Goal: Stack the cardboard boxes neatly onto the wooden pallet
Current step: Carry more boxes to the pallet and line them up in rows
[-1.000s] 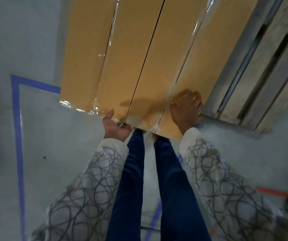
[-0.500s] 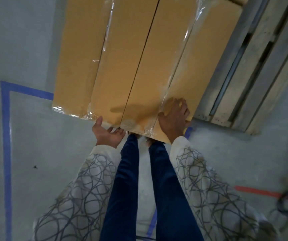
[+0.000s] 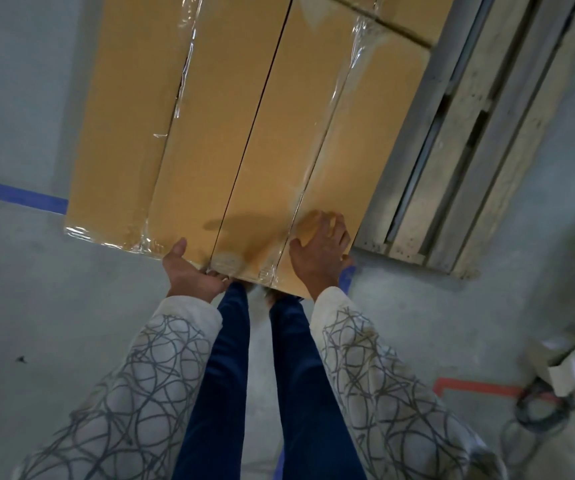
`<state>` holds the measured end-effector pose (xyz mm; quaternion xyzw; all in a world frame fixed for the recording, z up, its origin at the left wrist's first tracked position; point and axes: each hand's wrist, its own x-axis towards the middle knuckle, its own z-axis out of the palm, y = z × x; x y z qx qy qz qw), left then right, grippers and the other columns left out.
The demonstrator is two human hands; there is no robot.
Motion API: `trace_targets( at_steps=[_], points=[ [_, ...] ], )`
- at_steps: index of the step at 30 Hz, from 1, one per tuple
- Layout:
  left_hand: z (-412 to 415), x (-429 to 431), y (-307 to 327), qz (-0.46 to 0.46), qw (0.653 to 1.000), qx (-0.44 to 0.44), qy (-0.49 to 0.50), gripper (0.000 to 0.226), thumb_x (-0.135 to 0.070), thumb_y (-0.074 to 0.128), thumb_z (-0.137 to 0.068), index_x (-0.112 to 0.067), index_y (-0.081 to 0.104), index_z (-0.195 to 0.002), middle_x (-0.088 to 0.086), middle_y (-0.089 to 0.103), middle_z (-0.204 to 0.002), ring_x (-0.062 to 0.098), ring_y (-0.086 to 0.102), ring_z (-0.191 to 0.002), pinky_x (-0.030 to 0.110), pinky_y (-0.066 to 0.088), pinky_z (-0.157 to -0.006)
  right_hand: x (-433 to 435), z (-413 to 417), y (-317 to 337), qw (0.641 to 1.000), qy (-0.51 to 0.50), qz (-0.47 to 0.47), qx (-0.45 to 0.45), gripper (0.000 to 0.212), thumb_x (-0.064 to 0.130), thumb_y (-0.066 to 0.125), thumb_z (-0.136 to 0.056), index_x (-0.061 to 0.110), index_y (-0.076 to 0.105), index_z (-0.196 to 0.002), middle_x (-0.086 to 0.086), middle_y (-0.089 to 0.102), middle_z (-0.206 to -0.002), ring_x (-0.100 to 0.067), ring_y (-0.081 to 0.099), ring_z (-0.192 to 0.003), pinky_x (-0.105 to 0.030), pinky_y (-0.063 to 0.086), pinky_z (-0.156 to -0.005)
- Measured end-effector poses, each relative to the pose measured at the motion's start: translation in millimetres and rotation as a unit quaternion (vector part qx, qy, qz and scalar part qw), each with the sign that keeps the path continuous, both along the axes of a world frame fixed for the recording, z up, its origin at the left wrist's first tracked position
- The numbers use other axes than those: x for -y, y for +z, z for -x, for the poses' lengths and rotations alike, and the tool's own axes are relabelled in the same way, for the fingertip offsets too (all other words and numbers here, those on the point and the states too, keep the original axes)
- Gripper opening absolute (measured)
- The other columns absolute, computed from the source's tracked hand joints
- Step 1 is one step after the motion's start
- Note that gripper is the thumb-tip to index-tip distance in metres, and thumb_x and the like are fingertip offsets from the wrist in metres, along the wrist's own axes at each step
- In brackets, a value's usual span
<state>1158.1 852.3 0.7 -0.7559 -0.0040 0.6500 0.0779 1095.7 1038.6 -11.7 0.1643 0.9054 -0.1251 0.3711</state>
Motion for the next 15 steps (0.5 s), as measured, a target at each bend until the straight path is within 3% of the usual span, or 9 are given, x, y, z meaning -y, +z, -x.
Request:
trace_targets(
  at_steps=[4,8,13,15],
  points=[
    [-10,7,-3,-0.006,1.0,-0.009,0.011,0.083,-0.052,0.065,-0.088,0.003,0.038,-0.144,0.027,0.052,-0.139,0.042,0.053,-0.125,0.053,0.037,-0.101,-4,-1,-1,1.0,-0.004,-0.005,0.004,0.078,0.037,0.062,-0.094,0.025,0.022,-0.16,-0.002,0.003,-0.171,-0.029,0.011,-0.154,-0.063,0.025,-0.111],
    [-9,7,-1,0.009,1.0,0.0,0.006,0.085,-0.051,0.065,-0.089,0.005,0.036,-0.146,0.026,0.05,-0.143,0.04,0.052,-0.125,0.049,0.035,-0.111,-10,2,-2,1.0,-0.018,-0.005,-0.004,0.079,0.037,0.064,-0.093,0.025,0.022,-0.16,-0.001,0.004,-0.171,-0.028,0.012,-0.154,-0.061,0.027,-0.111],
    [3,-3,6,0.022,0.999,0.026,-0.04,0.078,-0.051,0.065,-0.09,-0.004,0.039,-0.147,0.022,0.05,-0.143,0.039,0.052,-0.128,0.05,0.044,-0.089,-23,31,-9,0.998,-0.042,0.005,-0.035,0.078,0.044,0.062,-0.095,0.026,0.023,-0.16,0.001,0.006,-0.171,-0.029,0.012,-0.155,-0.064,0.026,-0.113],
    [11,-7,8,0.027,0.997,0.036,-0.059,0.076,-0.05,0.064,-0.092,-0.007,0.038,-0.149,0.02,0.049,-0.142,0.039,0.05,-0.129,0.05,0.042,-0.086,-31,60,-13,0.998,-0.043,0.009,-0.053,0.077,0.047,0.06,-0.097,0.027,0.022,-0.161,-0.001,0.005,-0.171,-0.03,0.011,-0.155,-0.067,0.024,-0.113]
  ],
)
